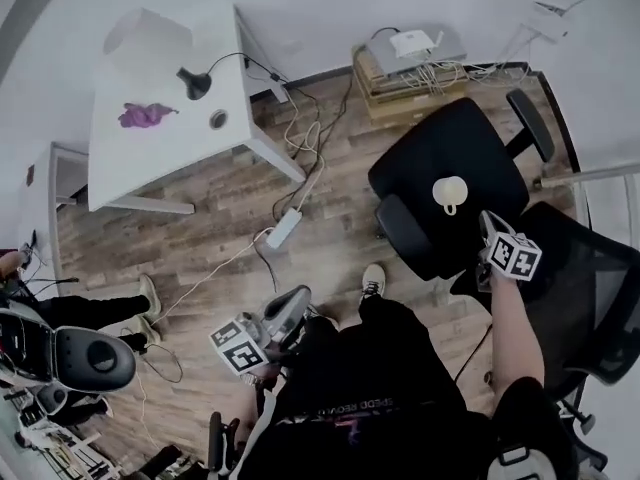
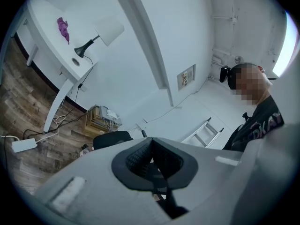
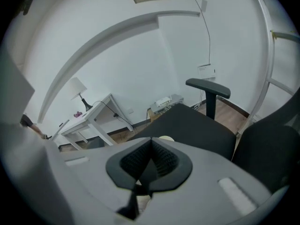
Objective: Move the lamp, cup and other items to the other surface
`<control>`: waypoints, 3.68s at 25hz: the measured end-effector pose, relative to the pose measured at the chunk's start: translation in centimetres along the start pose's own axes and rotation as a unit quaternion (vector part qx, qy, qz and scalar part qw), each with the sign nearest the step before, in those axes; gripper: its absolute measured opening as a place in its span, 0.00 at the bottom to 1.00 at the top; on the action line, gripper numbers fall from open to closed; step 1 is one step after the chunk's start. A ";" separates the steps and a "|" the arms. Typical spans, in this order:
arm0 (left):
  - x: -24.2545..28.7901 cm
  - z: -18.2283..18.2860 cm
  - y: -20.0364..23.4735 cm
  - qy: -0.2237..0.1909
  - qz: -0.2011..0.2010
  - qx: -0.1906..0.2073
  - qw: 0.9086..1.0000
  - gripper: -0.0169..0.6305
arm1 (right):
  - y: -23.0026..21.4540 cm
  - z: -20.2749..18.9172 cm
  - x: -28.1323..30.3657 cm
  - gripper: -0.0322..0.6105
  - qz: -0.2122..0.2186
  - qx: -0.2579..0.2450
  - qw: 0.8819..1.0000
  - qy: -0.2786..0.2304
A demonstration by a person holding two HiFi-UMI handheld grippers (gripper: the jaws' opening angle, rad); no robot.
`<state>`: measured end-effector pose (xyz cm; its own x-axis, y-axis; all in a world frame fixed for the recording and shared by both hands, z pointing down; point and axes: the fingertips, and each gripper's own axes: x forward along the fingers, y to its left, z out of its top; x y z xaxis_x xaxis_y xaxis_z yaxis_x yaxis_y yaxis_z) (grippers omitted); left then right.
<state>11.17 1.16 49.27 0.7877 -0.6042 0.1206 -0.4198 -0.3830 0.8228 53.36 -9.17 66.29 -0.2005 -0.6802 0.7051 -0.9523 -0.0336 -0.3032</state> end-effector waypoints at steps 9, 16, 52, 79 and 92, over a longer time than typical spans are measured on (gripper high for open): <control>-6.4 4.9 0.0 -0.045 -0.014 0.028 0.999 0.02 | 16.6 10.0 -7.9 0.05 0.090 -0.120 0.984 -0.096; -11.3 6.0 0.7 -0.065 -0.016 0.030 0.997 0.02 | 34.4 7.6 -11.8 0.05 0.238 -0.230 0.939 -0.089; -32.7 7.5 4.4 -0.160 0.026 0.049 0.985 0.02 | 69.6 -18.7 -16.4 0.05 0.549 -0.302 0.776 0.072; -31.3 7.0 1.2 -0.193 0.021 0.085 0.977 0.02 | 66.5 -16.0 -18.6 0.06 0.543 -0.309 0.780 0.050; -26.9 2.2 -1.1 -0.198 0.051 0.039 0.978 0.02 | 62.1 -13.1 -19.8 0.10 0.564 -0.283 0.774 0.040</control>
<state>-10.51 16.27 43.90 0.5096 -0.8596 -0.0383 -0.5318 -0.3496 0.7713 -4.82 11.78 41.93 -0.9706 0.0064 0.2407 -0.1036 0.8912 -0.4415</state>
